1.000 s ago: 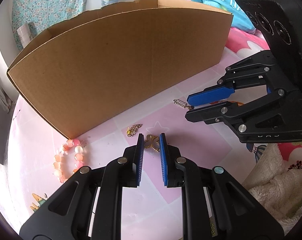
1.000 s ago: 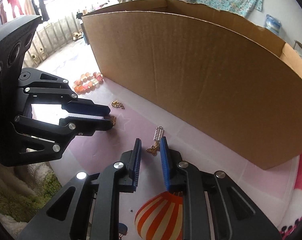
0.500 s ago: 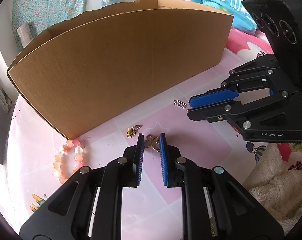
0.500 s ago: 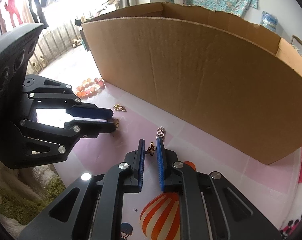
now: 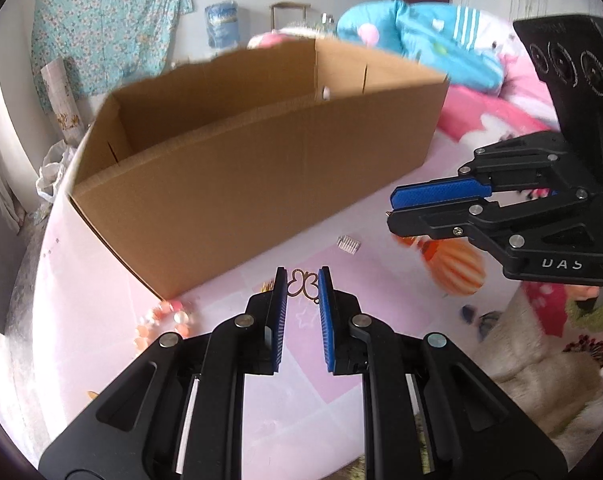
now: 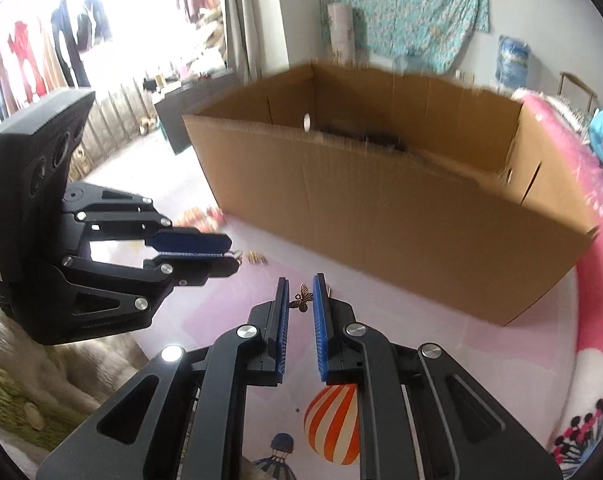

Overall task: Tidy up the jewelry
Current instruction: 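Grasp the butterfly charm with the right gripper and lift it, then carry the butterfly charm over the box and open the right gripper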

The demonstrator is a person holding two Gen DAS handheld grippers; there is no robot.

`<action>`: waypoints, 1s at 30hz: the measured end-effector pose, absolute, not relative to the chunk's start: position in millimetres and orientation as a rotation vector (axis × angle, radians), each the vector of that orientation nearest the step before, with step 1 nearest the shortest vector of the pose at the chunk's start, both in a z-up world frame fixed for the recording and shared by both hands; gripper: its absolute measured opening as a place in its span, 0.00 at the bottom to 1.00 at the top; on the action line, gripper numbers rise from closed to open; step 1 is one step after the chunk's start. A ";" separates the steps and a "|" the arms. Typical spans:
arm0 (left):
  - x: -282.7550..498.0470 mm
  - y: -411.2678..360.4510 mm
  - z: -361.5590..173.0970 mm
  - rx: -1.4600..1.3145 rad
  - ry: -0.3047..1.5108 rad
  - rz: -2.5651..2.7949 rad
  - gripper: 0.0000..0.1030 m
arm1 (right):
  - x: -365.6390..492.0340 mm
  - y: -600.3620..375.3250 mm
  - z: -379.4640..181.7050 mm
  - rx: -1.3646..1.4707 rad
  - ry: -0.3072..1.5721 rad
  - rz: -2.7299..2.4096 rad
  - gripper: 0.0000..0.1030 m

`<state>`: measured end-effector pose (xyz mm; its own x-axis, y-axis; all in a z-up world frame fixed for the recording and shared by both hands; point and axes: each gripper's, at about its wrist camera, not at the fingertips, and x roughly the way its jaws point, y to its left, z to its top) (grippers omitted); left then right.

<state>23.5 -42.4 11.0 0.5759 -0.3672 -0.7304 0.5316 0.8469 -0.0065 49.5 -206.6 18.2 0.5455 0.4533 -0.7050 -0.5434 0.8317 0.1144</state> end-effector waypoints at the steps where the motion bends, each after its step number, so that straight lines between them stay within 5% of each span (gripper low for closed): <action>1: 21.3 -40.8 20.5 0.210 0.779 -0.544 0.14 | 46.8 -208.2 27.2 -0.115 0.774 0.596 0.12; 11: 65.1 -50.0 101.6 0.162 0.639 -0.593 0.14 | 97.9 -230.1 99.6 -0.081 0.621 0.623 0.12; 22: 177.4 -101.3 59.5 0.131 0.988 -0.654 0.14 | 259.7 -211.9 63.1 -0.154 1.066 0.689 0.12; 30: 194.7 -104.7 39.7 0.053 1.096 -0.650 0.15 | 285.1 -199.5 41.3 -0.192 1.158 0.679 0.12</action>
